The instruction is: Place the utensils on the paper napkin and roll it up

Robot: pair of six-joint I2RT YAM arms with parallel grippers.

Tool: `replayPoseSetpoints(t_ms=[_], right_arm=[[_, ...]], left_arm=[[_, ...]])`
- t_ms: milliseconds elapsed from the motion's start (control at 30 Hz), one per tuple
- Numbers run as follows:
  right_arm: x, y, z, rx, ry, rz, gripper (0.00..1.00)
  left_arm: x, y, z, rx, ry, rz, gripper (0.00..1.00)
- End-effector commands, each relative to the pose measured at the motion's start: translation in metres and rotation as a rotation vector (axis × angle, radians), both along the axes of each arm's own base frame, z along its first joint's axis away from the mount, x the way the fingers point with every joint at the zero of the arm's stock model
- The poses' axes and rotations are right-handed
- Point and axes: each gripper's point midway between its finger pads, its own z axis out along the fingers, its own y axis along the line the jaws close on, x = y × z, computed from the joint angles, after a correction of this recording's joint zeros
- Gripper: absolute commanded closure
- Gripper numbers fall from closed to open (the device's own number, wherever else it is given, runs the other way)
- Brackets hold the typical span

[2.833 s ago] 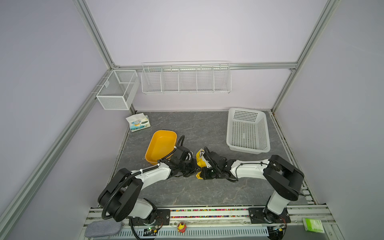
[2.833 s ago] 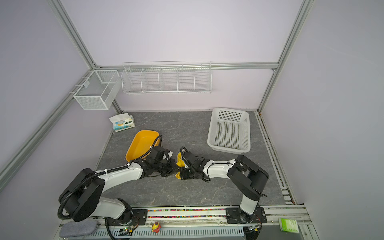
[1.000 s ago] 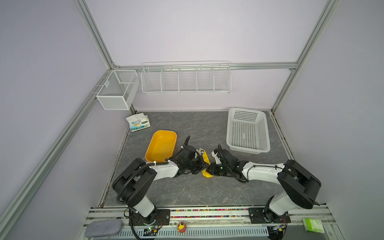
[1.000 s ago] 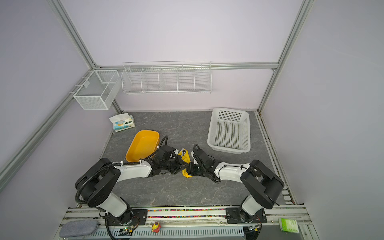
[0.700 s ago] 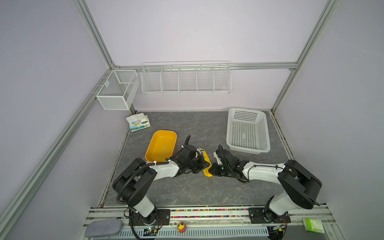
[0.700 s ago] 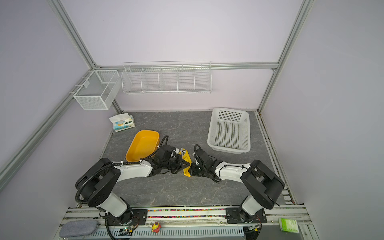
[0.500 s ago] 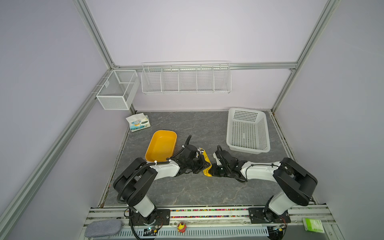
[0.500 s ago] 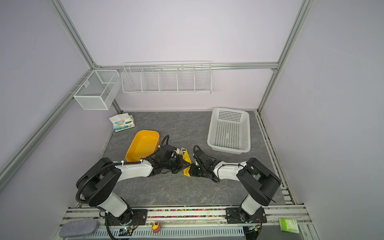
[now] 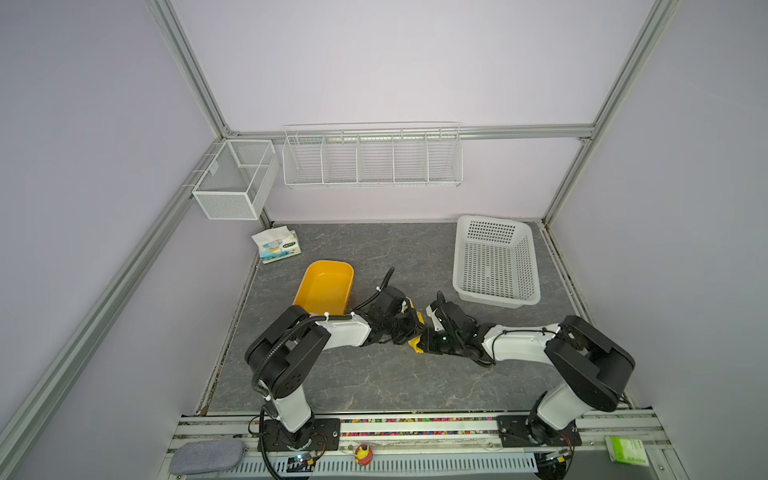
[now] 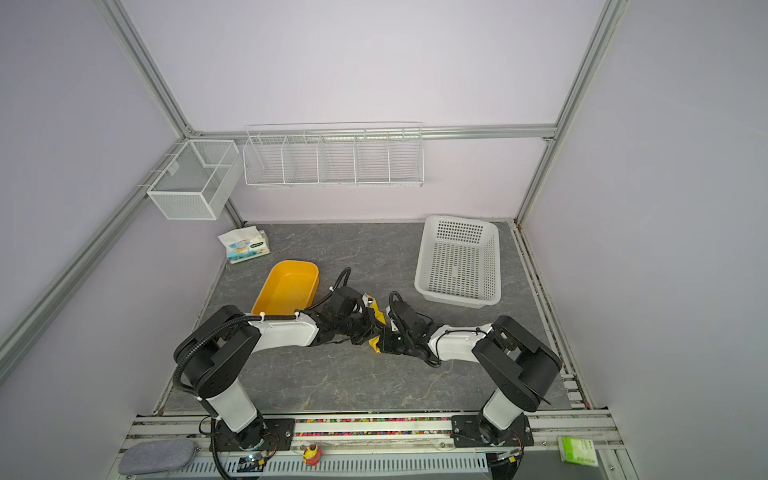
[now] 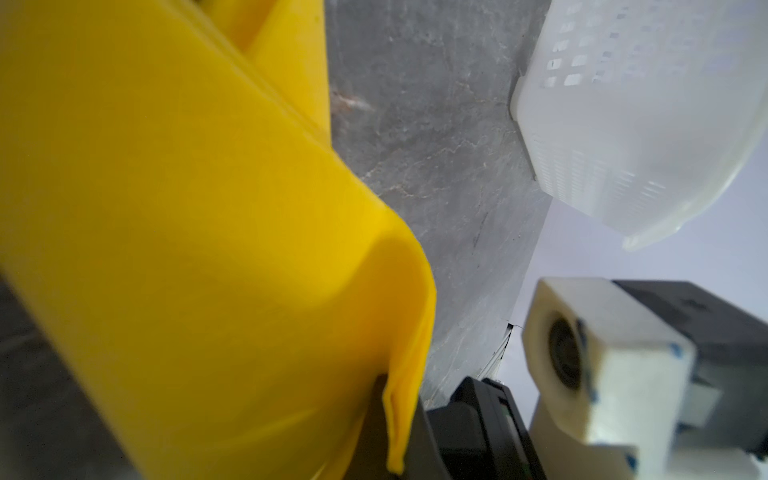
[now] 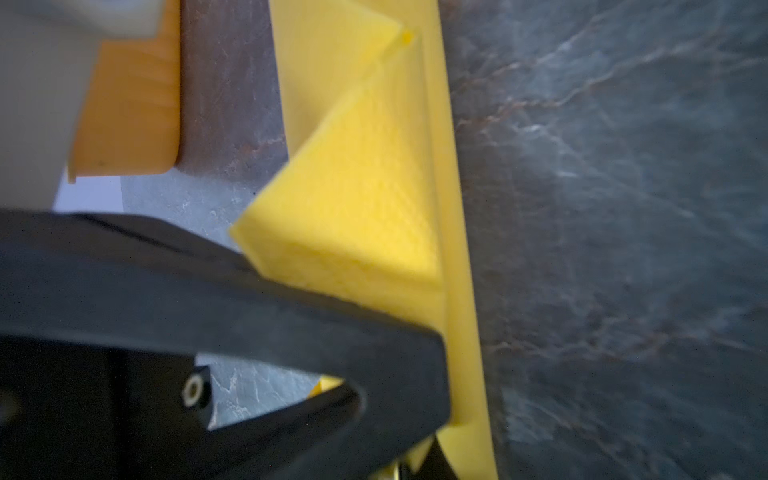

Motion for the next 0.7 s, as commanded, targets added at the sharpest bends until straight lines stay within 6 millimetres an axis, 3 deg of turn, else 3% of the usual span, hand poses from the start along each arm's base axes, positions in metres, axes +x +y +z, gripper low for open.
replayPoseSetpoints(t_ms=[0, 67, 167, 300, 500, 567, 667], right_arm=[[-0.011, -0.01, -0.005, -0.024, 0.037, 0.001, 0.86], [-0.01, -0.016, -0.001, -0.038, 0.027, -0.015, 0.86], [-0.007, -0.038, 0.003, -0.077, 0.001, -0.101, 0.84], [-0.003, -0.045, 0.02, -0.031, -0.02, -0.116, 0.78], [0.001, -0.022, 0.045, 0.117, -0.041, -0.078, 0.63], [0.001, -0.016, 0.048, 0.144, -0.038, -0.071, 0.57], [-0.001, -0.009, 0.046, 0.146, -0.028, -0.051, 0.56]], left_arm=[[0.008, -0.009, 0.005, -0.032, -0.021, 0.016, 0.98], [0.009, -0.009, 0.003, -0.03, -0.022, 0.019, 0.98], [0.009, -0.009, 0.002, -0.024, -0.024, 0.02, 0.98], [0.011, -0.008, -0.001, -0.012, -0.026, 0.025, 0.98], [0.011, -0.009, -0.002, -0.012, -0.024, 0.023, 0.98], [0.011, -0.009, -0.001, -0.013, -0.026, 0.022, 0.98], [0.011, -0.009, -0.002, -0.014, -0.024, 0.023, 0.98]])
